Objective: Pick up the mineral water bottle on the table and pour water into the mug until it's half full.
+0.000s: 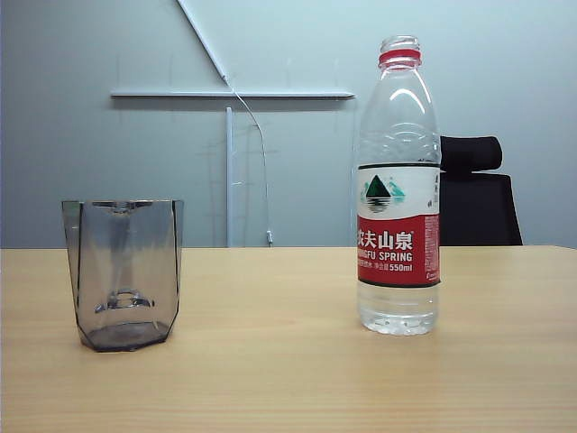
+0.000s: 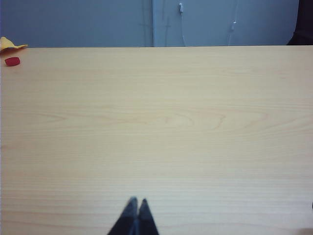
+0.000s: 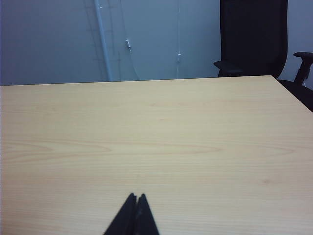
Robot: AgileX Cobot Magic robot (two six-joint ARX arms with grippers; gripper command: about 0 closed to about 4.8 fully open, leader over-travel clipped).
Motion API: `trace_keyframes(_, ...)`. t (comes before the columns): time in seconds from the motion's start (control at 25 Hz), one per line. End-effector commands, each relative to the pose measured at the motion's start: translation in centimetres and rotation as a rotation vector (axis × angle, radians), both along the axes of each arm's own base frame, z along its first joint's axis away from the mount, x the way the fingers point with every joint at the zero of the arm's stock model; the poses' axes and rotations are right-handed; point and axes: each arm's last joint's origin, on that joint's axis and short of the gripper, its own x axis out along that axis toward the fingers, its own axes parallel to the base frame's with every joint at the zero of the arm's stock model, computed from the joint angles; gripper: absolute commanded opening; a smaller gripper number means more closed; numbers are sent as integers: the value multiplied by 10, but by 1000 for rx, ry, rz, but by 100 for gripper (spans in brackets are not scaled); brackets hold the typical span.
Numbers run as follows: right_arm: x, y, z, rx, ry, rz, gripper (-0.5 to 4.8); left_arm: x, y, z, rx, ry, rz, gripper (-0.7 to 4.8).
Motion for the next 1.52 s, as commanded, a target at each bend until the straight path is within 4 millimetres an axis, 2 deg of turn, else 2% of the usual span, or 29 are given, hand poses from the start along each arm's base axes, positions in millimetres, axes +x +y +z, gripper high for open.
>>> trace_keyframes(0.04,0,0,0,-3,-14,2,-7,0,0,2,-3,-10,-4,-2)
trace_keyframes(0.4,0,1,0,15,-14,45,-7,0,-2,2,-3,-10,-18,-2)
trace_keyframes(0.56,-1,6,1,218,13,208,5,-3,-23,1,4,-8,-189,-2)
trace_keyframes(0.6,-1,7,1,247,17,260,25,-5,-33,0,5,4,-297,-2)
trace_keyframes(0.84,-4,11,9,331,35,391,26,-12,-54,-5,29,72,-517,-2)
trace_keyframes(1.04,-9,15,20,344,71,483,26,-16,-62,-7,39,89,-606,-2)
trace_keyframes(1.2,-13,22,24,283,138,514,34,-18,-64,-7,40,88,-629,-2)
trace_keyframes(1.28,-12,26,23,278,159,536,88,-18,-64,-7,39,85,-627,-2)
trace_keyframes(1.32,-11,29,22,275,177,548,137,-18,-64,-6,38,84,-627,-2)
trace_keyframes(1.4,-9,35,19,251,209,567,203,-18,-64,-6,37,81,-627,-2)
trace_keyframes(1.44,-9,39,18,236,227,574,258,-18,-64,-6,37,80,-627,-2)
trace_keyframes(1.48,-7,47,17,201,242,591,362,-18,-63,-6,35,75,-627,-2)
trace_keyframes(1.52,-6,51,17,179,237,598,412,-18,-63,-5,33,70,-628,-2)
